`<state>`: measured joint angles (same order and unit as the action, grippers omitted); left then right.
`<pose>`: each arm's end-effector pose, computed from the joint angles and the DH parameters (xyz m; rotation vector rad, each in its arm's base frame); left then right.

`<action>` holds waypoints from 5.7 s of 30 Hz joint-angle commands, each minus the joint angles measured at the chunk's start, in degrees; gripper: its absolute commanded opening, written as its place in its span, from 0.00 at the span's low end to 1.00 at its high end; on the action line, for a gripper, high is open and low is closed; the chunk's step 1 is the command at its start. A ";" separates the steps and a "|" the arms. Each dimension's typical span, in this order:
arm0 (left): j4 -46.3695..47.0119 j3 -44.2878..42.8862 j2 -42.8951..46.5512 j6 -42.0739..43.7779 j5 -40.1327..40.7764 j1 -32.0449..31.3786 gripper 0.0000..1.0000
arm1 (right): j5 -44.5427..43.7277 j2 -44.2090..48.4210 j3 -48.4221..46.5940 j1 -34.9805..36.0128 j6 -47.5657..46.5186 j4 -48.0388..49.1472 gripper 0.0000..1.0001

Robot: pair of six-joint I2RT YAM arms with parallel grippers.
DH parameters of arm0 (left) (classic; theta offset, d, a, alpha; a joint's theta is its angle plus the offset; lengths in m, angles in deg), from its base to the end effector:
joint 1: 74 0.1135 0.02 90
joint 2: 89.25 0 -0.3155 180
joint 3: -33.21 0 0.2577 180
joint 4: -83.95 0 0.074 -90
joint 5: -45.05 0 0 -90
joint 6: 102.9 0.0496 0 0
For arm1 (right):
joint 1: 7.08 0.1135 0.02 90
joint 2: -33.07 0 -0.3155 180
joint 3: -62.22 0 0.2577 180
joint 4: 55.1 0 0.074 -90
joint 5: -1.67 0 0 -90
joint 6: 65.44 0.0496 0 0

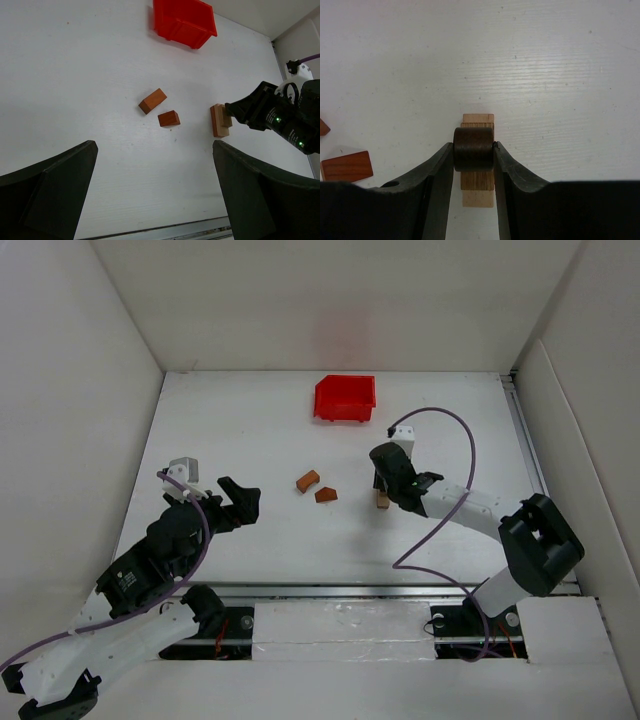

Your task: Build the wood block tower

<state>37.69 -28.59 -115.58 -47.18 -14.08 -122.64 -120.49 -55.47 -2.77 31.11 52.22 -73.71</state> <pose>0.0598 -0.0294 0.3812 -0.1753 1.7600 -0.5878 0.2790 0.1859 0.2481 0.0767 2.1738 -0.0019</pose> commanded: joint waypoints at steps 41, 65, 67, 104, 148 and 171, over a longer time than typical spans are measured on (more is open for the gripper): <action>1.60 0.17 0.75 0.80 0.42 -0.05 0.99 | -2.11 -0.15 0.81 0.56 1.87 1.63 0.02; 1.77 0.17 1.28 0.88 0.15 -0.05 0.99 | -2.73 -1.12 0.82 1.09 1.87 1.46 0.08; 1.77 0.17 1.28 0.89 0.24 -0.05 0.99 | -2.64 -1.12 0.81 1.09 1.87 1.54 0.09; 6.49 -1.94 -15.85 -2.01 -6.70 -0.05 0.99 | 12.91 25.24 4.94 1.62 -7.26 5.32 0.76; 45.81 -1.93 -67.71 24.79 -26.48 15.42 0.85 | 29.78 23.93 -0.86 2.67 -20.72 3.03 0.80; 36.05 -8.70 -68.70 24.27 -25.43 14.11 0.00 | 30.31 25.87 1.16 2.15 -19.84 4.53 0.80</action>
<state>76.25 -35.19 -189.39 -21.19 -41.42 -107.60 -90.85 -31.45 -2.38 33.74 32.31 -71.94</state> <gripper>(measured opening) 0.319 0.800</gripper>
